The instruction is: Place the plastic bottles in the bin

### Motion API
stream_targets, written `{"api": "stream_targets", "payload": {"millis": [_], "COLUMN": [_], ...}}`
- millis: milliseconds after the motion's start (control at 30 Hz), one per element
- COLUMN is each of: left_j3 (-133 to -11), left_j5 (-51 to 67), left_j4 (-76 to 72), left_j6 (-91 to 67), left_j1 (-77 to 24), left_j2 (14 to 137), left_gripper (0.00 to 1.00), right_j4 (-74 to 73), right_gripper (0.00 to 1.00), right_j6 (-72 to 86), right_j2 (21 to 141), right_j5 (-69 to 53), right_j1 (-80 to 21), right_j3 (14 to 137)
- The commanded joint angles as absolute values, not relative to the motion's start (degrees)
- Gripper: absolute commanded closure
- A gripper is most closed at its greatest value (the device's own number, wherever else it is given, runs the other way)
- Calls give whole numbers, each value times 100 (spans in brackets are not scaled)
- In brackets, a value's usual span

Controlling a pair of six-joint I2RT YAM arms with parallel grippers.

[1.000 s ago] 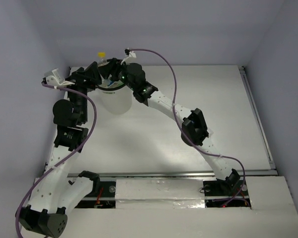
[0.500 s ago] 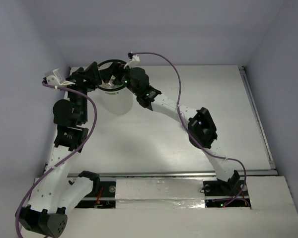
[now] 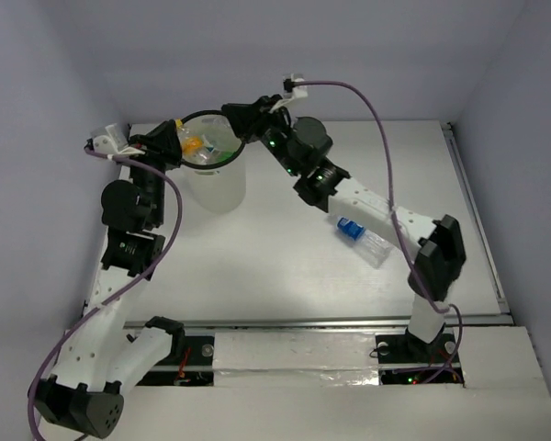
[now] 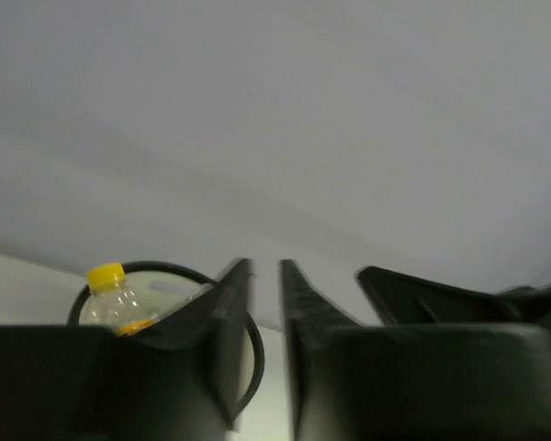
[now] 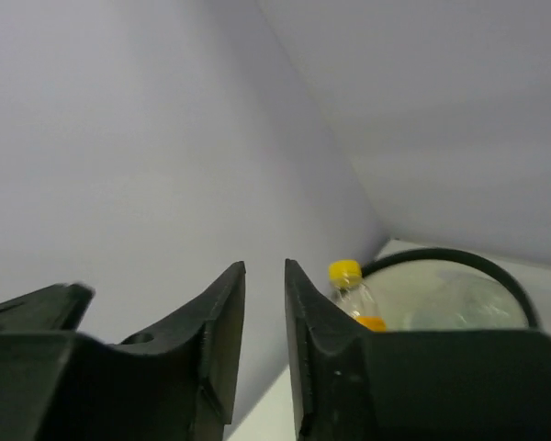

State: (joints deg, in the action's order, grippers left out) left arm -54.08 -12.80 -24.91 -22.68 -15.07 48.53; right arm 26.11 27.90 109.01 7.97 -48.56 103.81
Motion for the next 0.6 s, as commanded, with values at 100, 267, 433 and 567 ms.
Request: {"api": "stream_targets", "payload": {"millis": [100,267,433,567], "left_j3": [-5932,-6538,-6293,-6319], "left_j5": [-1151,-1678,-1557,-1310], "left_j4": [-2101,-1329,-1652,-1872], "left_j6": [-2286,-2460,-3688,-4366], "left_j1": [-2562,-3900,-4780,-5150], "left_j2": [5448,6728,7759,8751], "left_gripper": [100,100,93,50], "right_j4": [3173,2208,926,344], "right_gripper": [85,83,75,54], "right_j6": [2452,2954,2444,2329], "right_j2": [8608,7025,5787,4941], "right_j5": [1266,800,1080,1336], "right_j1": [-4238,-3043,-2857,-2593], "right_j3": [8212,6691,6242,5880]}}
